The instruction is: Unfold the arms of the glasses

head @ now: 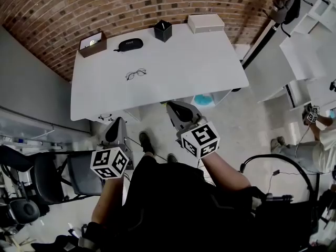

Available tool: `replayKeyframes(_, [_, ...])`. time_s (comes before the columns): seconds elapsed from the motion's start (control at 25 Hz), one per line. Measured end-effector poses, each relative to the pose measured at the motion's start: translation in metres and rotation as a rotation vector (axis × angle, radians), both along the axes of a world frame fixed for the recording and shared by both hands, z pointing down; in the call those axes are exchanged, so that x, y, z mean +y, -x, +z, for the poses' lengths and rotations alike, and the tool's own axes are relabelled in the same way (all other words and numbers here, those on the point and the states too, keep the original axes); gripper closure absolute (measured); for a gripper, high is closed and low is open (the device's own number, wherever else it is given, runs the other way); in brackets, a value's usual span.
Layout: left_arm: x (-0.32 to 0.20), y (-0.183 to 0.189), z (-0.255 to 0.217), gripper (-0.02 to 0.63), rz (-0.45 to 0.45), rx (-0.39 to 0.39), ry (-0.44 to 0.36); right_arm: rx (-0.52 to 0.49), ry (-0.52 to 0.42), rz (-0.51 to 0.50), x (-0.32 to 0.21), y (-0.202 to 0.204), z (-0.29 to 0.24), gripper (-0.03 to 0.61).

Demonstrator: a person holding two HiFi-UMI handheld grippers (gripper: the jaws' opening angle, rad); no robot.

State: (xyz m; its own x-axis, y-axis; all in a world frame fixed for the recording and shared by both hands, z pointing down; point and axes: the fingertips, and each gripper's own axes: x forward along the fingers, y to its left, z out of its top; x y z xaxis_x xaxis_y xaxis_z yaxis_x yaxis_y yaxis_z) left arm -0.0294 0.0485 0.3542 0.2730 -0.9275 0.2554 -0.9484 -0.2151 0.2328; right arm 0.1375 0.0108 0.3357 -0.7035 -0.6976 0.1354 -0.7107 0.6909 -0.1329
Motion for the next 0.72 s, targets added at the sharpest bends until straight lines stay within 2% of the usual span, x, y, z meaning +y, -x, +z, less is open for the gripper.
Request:
replayKeyframes(0.4, [-0.075, 0.028, 0.007, 0.604, 0.044, 0.012, 0.004, 0.046, -0.007, -0.002, -0.069, 0.033, 0.000, 0.571])
replayKeyframes(0.72, [-0.133, 0.053, 0.026, 0.604, 0.108, 0.031, 0.065, 0.102, 0.029, -0.004, -0.122, 0.074, 0.014, 0.571])
